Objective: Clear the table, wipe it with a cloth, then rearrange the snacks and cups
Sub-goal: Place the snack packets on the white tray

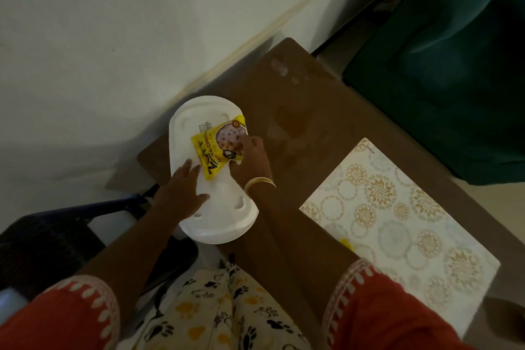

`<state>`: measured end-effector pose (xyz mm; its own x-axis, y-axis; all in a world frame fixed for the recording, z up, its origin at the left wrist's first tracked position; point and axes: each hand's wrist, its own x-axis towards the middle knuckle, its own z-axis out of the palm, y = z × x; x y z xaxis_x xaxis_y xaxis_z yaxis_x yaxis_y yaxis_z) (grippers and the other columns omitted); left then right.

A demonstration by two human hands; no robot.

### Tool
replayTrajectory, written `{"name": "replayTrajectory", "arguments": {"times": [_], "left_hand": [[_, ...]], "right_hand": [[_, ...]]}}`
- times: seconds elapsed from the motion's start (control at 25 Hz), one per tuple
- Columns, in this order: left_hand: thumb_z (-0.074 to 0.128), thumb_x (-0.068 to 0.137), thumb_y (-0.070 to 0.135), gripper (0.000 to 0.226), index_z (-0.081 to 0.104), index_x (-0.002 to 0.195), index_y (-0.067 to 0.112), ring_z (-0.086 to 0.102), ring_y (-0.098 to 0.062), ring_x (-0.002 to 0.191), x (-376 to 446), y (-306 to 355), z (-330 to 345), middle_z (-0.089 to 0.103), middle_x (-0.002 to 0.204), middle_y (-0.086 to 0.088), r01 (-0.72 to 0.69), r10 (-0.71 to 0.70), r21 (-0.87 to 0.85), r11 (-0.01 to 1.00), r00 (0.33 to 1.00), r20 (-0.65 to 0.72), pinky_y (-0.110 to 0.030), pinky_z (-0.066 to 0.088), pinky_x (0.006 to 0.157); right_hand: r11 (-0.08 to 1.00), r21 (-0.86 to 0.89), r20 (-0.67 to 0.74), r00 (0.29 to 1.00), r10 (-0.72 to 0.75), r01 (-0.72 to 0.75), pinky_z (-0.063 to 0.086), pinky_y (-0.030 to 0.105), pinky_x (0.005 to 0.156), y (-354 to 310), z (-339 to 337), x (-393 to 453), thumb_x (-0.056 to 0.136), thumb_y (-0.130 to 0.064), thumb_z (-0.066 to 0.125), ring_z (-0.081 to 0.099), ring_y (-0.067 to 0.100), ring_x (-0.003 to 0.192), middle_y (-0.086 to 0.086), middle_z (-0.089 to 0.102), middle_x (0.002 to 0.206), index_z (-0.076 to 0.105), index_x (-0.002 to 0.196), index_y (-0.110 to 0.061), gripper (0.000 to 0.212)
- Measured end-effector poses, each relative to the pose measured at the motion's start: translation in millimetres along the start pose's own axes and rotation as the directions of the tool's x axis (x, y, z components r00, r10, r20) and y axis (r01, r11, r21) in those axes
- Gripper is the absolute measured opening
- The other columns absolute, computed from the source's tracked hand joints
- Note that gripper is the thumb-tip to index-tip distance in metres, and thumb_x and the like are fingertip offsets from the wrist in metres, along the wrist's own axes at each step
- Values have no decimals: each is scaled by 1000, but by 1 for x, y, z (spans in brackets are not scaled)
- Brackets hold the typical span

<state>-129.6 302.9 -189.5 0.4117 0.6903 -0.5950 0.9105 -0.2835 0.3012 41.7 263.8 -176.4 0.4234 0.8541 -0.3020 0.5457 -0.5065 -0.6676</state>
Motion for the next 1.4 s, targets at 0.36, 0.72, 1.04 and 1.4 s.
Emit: {"name": "replayTrajectory", "arguments": {"times": [0.36, 0.72, 1.04, 1.4], "left_hand": [[59, 89, 24, 22, 65, 107, 14, 61, -26, 107, -63, 89, 38, 67, 114, -8, -142, 163, -157, 977, 978, 132, -34, 48, 93], [60, 91, 35, 53, 41, 140, 23, 52, -28, 120, -113, 198, 138, 49, 137, -7, 133, 188, -507, 852, 826, 532, -37, 45, 83], [77, 78, 22, 47, 55, 119, 20, 63, -23, 93, -110, 148, 100, 62, 113, -5, 1, 96, -741, 672, 991, 89, -29, 53, 57], [79, 75, 29, 65, 49, 132, 21, 55, -28, 116, -65, 40, 5, 56, 130, -11, 58, -164, -712, 699, 983, -81, -38, 50, 79]], "right_hand": [[874, -184, -309, 871, 383, -450, 28, 51, 109, 115, -64, -156, 76, -36, 63, 38, 29, 133, 7, 38, 144, 41, 138, -24, 67], [576, 497, -222, 546, 808, -649, 47, 41, 88, 201, -71, -251, 80, -50, 67, 53, 38, 114, 16, 44, 132, 39, 136, -28, 67], [750, 558, -266, 780, 567, -355, 56, 36, 69, 127, -52, -211, 80, -27, 68, 63, 29, 92, 10, 59, 105, 46, 114, -22, 40], [865, 420, 113, 961, 252, -276, 40, 44, 104, 6, -1, -94, 78, -14, 75, 36, 38, 134, 21, 31, 147, 17, 151, -16, 92]]}}
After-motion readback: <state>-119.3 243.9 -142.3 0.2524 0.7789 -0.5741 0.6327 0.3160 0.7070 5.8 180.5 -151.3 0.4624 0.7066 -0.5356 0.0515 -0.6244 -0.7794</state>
